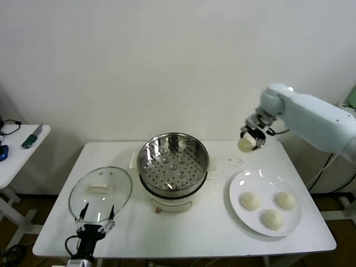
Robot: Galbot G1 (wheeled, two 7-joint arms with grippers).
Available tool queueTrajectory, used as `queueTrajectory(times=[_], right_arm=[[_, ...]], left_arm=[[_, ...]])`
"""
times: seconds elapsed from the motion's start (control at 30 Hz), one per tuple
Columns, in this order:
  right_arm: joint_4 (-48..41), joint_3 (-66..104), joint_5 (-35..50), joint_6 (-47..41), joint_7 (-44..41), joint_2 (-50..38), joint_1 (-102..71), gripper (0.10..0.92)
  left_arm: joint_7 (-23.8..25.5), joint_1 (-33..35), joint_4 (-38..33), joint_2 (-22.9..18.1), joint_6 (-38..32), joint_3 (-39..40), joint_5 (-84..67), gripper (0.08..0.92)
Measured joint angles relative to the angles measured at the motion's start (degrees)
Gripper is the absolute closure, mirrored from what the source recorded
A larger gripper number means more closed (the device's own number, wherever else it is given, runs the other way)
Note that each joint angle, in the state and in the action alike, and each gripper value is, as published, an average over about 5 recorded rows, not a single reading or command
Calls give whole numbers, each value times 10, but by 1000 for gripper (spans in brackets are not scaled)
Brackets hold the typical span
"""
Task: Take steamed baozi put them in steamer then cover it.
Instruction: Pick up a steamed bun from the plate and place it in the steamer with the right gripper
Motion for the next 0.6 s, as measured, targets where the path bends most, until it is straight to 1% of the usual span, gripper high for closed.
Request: queueTrajectory(times=[0.27,0.6], right_arm=[[-1,4,-62,79,10,102,16,314],[-43,27,-170,150,30,216,-28,313]], left_arm=[[-5,4,-5,4,10,5,-5,177],[-11,6,-13,14,20,15,-6,177]])
